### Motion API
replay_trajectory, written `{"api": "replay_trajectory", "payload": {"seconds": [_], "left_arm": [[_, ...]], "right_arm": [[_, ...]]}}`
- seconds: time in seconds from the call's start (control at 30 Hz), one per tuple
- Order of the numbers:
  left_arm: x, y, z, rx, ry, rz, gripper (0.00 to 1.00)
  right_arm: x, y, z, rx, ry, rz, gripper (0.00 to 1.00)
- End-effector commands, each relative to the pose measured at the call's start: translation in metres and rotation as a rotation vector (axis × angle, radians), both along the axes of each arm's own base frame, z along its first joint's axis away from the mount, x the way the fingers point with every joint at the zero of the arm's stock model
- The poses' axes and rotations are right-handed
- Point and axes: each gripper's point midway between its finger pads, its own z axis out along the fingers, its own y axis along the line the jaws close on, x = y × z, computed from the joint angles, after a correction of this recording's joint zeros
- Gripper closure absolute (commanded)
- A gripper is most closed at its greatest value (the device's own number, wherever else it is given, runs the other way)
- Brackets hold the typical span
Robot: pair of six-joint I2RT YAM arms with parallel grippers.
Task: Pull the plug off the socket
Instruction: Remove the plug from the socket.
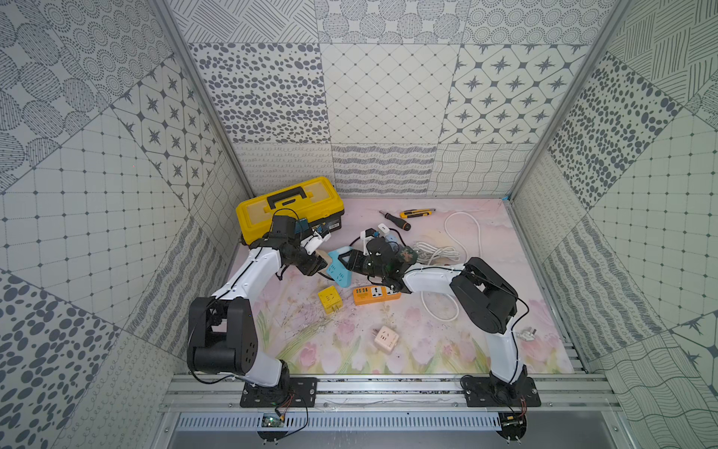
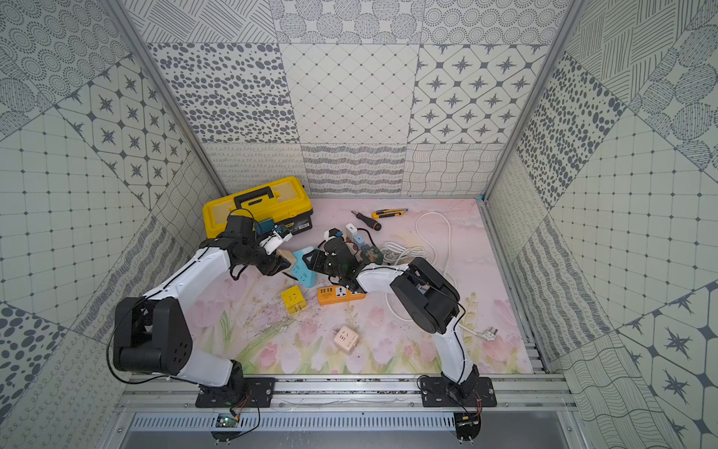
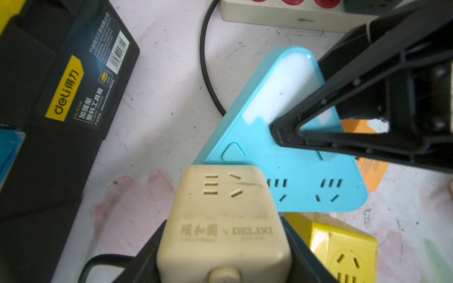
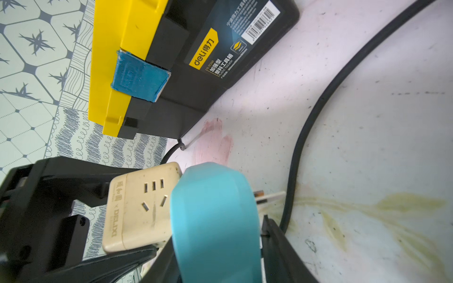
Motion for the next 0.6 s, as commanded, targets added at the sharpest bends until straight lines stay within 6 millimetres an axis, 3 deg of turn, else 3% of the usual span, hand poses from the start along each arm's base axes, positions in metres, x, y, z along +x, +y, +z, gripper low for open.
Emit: {"api": "replay_trajectory", "payload": {"seconds": [0.0,0.23,0.4,0.5,0.57], "left_arm": [[-0.038,-0.065,0.029,-0.164,-0.063,-0.343,1.00],[-0.016,-0.057,0.060,-0.425,0.088,-0.125,1.00],[-0.043,-0.075,0.022,-0.096,0.047,-0.317,1.00],[-0.042,-0.078,0.011,-0.113,0.107,-0.278,1.00],[-0.034,-0.077,0.018,-0.157,0.135,-0.198,1.00]], "right_arm": [[-0.003,-0.072,-0.109,-0.368,0.166,-0.165,1.00],[-0.003,-0.074,-0.115,-0.377,0.171,-0.166,1.00],[-0.002,-0.072,-0.115,-0.373,0.169,-0.166,1.00],[0.000,-0.072,-0.114,-0.384,0.163,-0.170,1.00],[0.001,-0.072,-0.114,-0.382,0.163,-0.173,1.00]]}}
